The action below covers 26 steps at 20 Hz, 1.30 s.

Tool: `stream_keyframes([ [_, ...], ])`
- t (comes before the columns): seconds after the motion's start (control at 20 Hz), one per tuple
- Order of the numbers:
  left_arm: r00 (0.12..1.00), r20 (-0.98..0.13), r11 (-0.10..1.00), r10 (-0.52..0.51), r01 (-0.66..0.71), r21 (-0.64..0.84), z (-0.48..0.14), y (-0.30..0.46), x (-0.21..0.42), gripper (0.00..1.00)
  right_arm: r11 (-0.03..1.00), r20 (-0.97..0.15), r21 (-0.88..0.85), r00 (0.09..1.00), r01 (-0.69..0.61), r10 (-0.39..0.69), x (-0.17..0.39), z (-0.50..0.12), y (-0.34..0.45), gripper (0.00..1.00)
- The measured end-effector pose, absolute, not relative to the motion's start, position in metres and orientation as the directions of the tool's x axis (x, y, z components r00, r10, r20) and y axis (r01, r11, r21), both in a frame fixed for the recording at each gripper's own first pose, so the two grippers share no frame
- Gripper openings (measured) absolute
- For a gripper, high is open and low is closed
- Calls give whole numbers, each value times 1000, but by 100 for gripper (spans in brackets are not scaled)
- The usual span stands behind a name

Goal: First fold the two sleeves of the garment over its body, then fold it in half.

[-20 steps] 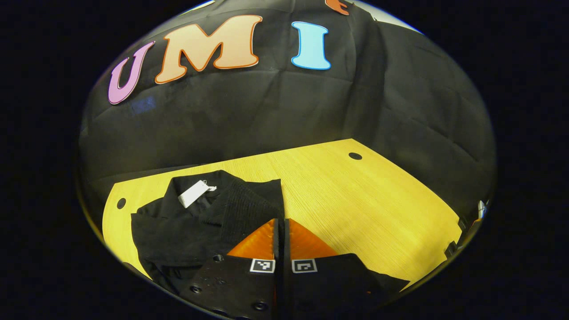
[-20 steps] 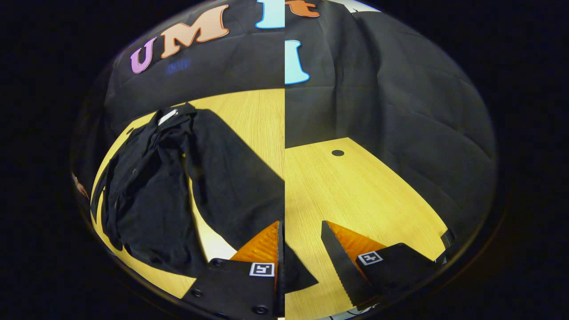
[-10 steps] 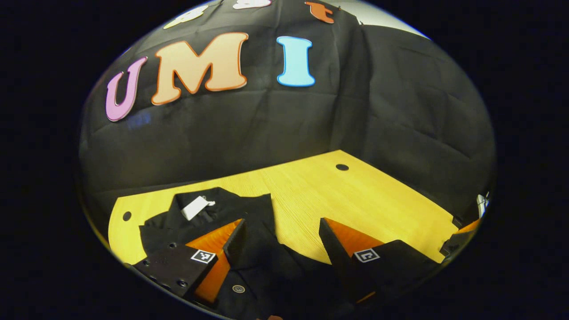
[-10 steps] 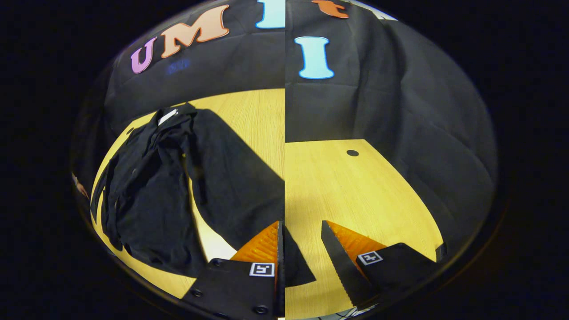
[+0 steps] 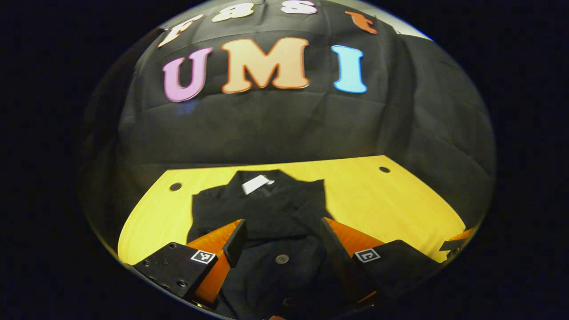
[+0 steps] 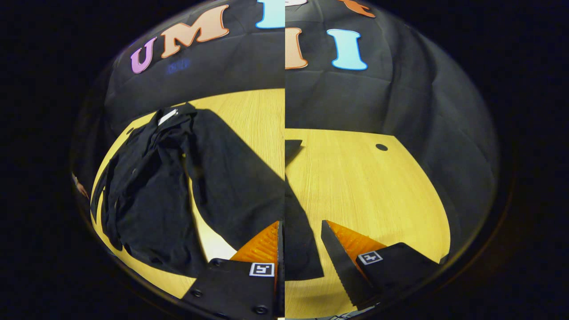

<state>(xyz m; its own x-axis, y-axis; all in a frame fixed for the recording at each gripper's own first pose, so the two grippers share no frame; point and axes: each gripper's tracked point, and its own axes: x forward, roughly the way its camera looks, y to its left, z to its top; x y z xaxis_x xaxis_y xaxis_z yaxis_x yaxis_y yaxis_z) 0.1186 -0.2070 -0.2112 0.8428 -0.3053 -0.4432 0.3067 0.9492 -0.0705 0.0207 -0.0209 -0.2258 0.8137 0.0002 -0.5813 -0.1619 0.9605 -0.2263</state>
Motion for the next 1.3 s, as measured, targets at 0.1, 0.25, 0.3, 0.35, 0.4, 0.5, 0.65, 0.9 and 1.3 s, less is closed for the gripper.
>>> stream_keyframes([
  [0.1,847,-472,969,-244,233,-83,-231,-178,109,97,952,-610,-227,792,-207,27,17,-240,-19,53],
  [0.25,841,-509,983,-185,160,-92,-255,-148,75,96,939,-640,-237,767,-248,41,17,-259,-21,53],
  [0.3,839,-515,984,-177,151,-92,-262,-142,64,96,936,-645,-241,763,-257,43,16,-264,-22,54],
  [0.35,834,-523,985,-174,148,-92,-268,-137,52,96,932,-652,-244,757,-268,46,15,-269,-23,54],
  [0.4,830,-531,985,-170,146,-87,-275,-132,41,96,928,-658,-249,752,-277,48,15,-275,-24,54],
  [0.5,823,-543,986,-166,146,-80,-284,-124,22,95,922,-671,-255,740,-292,49,15,-285,-25,54],
  [0.65,805,-567,984,-174,167,-65,-296,-118,-6,96,918,-685,-250,726,-307,56,13,-297,-23,54],
  [0.9,768,-609,978,-197,194,-72,-318,-116,-45,95,914,-706,-258,707,-312,42,9,-319,-24,54],
  [1.3,744,-636,976,-206,206,-75,-332,-114,-70,96,924,-724,-247,689,-292,24,4,-341,-32,54],
])
